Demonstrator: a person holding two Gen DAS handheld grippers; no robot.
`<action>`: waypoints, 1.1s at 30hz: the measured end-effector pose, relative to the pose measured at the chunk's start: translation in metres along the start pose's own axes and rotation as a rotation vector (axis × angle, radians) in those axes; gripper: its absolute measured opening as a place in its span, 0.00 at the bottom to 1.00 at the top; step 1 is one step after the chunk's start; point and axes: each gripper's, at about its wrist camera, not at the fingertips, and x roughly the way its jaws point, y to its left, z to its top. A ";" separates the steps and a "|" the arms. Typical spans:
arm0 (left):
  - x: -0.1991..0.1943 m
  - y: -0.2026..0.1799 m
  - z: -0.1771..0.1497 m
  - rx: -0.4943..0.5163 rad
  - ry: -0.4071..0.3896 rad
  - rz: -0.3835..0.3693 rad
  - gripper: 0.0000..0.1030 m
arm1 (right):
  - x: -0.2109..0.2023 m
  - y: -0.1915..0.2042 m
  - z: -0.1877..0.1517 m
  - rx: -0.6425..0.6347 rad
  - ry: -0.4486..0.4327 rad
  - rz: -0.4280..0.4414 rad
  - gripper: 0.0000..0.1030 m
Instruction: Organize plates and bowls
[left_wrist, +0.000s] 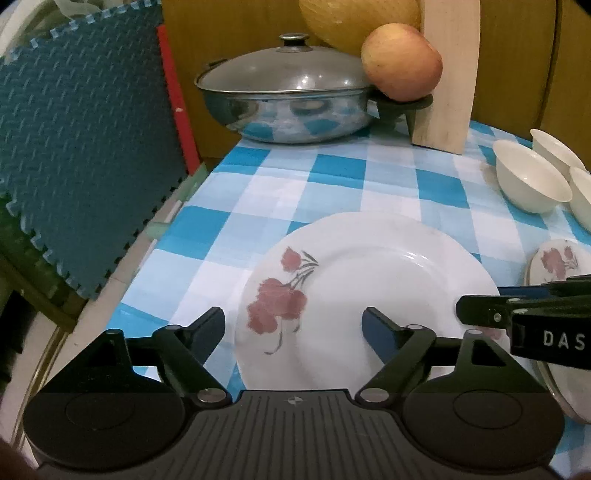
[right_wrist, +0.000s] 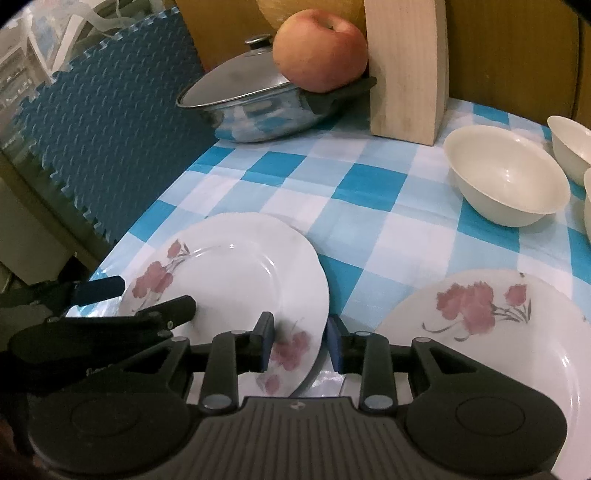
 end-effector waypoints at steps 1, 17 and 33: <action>0.000 0.001 0.000 -0.003 0.001 -0.002 0.84 | -0.001 0.001 -0.001 -0.006 0.000 -0.002 0.27; -0.013 -0.024 -0.002 0.064 -0.011 -0.096 0.21 | -0.006 0.008 0.003 0.000 -0.008 0.014 0.08; 0.008 0.063 0.004 -0.224 0.114 -0.061 0.68 | 0.006 0.000 0.001 0.062 0.041 0.099 0.24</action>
